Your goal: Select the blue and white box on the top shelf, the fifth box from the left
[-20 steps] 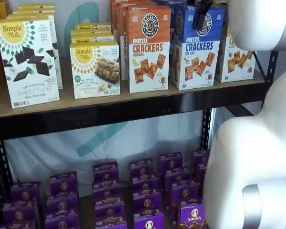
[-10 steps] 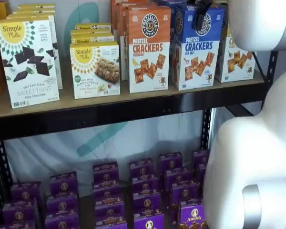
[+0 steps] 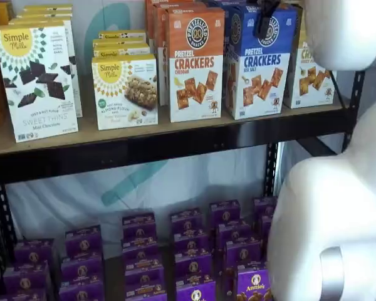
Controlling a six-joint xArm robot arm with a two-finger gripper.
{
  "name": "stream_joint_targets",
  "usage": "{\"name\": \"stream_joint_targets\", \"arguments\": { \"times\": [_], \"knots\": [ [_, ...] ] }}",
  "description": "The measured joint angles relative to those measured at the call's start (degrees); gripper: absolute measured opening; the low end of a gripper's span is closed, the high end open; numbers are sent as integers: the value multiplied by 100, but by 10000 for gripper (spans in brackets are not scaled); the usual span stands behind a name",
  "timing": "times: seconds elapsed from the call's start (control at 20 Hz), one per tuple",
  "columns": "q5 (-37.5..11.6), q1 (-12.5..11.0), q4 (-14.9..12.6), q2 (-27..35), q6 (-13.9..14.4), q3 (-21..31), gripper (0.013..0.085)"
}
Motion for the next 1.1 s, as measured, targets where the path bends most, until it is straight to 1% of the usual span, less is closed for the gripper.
{"name": "stream_joint_targets", "arguments": {
  "times": [0.15, 0.25, 0.45, 0.75, 0.95, 1.1],
  "knots": [
    [109, -12, 21, -136, 10, 73, 610],
    [192, -4, -24, -248, 11, 142, 610],
    [352, -10, -54, -592, 4, 432, 610],
    [586, -120, 63, -1118, -39, 897, 610],
    [666, -187, 42, -1442, -110, 1202, 610],
    [702, -284, 51, -1691, -198, 1455, 610]
  ]
}}
